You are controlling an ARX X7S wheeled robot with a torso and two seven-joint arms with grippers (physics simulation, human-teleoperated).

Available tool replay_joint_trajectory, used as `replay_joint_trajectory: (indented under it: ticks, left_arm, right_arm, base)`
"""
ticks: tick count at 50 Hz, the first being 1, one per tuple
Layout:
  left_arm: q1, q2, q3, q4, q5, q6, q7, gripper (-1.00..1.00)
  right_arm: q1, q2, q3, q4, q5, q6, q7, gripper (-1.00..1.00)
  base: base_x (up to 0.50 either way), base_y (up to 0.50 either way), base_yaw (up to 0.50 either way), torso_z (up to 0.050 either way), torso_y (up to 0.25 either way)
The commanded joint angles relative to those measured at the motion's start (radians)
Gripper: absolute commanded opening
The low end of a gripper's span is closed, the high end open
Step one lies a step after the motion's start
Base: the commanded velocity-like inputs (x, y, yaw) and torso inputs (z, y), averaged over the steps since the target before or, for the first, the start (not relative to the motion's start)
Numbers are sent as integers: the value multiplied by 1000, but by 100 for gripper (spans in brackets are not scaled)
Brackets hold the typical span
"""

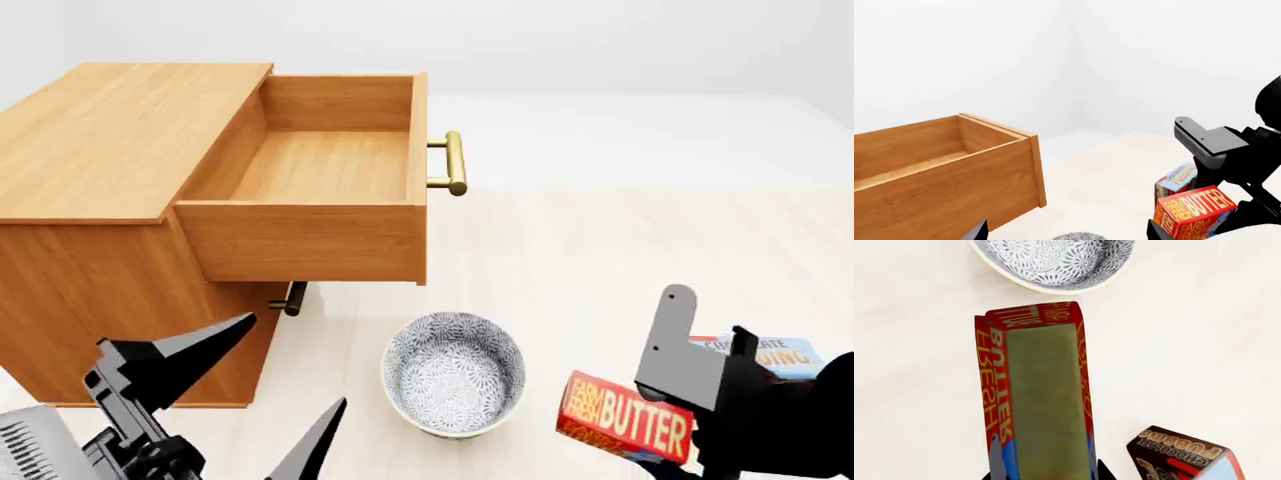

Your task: Put the butter at the back in the top drawer of the cabinet and close it.

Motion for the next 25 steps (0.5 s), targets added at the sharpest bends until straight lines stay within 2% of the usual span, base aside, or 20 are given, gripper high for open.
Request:
replay_joint_trajectory:
  ticks: [1,4,9,12,16,25]
  left_arm:
    - [-229,-6,-9,34,-217,-215,187,100]
    - [-312,-5,-15,37,-305,-285,282,100]
    - [-434,47,-31,-2,-474,-396,462,100]
    - [-501,76,-30,-19,-566,-471,614,100]
    - [-555,118,-28,-53,-627,-562,765,100]
    - [-558,236,-46,-114,-605,-675,873,100]
  right_arm:
    - [160,-1,53,-151,39,160,-11,-100]
    - [182,-12,57,-164,49,188,-12,-100]
    - [219,-43,56,-182,63,244,-13,-100]
    - [243,-66,54,-185,71,272,-14,-100]
    - [272,-101,49,-193,85,309,-7,-100]
    - [394,-166,2,-198,262,337,110,-100]
  base:
    - [0,0,0,0,0]
    - [0,0,0,0,0]
    - [0,0,0,0,0]
    - [0,0,0,0,0]
    - [0,0,0,0,3]
    - [0,0,0,0,0]
